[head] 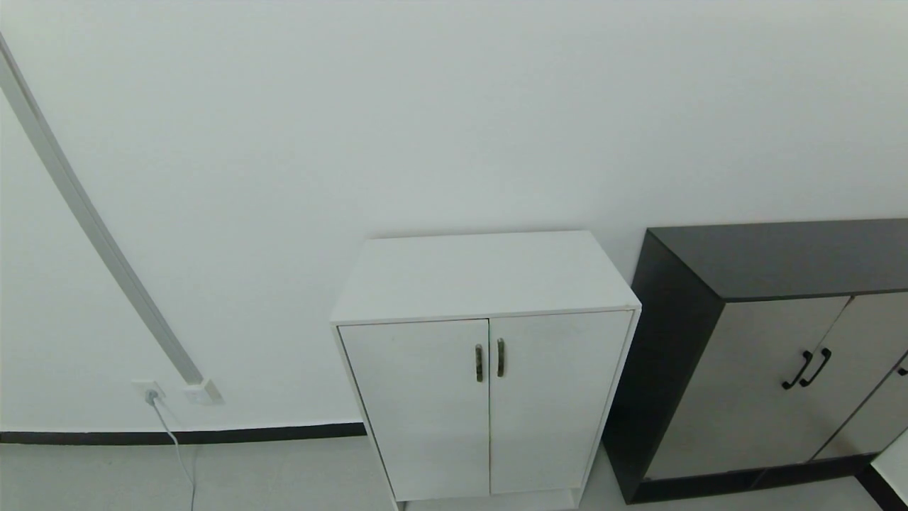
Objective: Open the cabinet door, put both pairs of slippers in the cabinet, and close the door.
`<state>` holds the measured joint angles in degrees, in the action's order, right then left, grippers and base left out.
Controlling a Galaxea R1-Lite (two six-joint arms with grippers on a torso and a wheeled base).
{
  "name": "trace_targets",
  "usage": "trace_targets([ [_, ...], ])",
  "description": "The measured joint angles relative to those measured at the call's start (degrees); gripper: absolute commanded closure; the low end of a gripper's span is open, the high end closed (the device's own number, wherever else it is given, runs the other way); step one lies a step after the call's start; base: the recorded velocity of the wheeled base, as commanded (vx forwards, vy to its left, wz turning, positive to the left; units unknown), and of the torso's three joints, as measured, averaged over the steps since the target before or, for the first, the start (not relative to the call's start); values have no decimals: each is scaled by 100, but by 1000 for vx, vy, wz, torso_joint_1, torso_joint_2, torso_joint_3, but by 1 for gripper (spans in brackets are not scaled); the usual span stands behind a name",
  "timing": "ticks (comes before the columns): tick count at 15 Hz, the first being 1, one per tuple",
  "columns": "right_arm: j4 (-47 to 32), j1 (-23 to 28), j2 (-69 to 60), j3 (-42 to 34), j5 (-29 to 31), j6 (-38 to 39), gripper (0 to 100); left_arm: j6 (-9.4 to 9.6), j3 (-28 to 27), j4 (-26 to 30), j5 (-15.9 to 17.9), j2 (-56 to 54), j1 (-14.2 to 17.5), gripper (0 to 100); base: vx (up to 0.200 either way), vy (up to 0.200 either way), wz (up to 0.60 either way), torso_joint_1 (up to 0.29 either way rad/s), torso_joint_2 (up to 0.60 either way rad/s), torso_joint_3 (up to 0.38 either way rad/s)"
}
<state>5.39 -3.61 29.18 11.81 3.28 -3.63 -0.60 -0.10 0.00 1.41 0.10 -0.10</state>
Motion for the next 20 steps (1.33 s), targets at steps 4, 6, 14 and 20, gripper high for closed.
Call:
trace_targets([
  [4, -13, -16, -592, -719, -222, 5, 100, 0, 0, 0, 0, 0, -1, 100, 0, 0, 0, 0, 0, 0],
  [6, -83, -16, -807, -907, -310, 7, 100, 0, 0, 0, -2, 0, 2, 100, 0, 0, 0, 0, 0, 0],
  [14, -557, -140, -1751, -1161, -777, 66, 100, 16, 2, 0, 9, 0, -1, 100, 0, 0, 0, 0, 0, 0],
  [20, -557, -20, -2118, -1181, -757, 71, 100, 11, 2, 0, 6, 0, 2, 100, 0, 0, 0, 0, 0, 0],
])
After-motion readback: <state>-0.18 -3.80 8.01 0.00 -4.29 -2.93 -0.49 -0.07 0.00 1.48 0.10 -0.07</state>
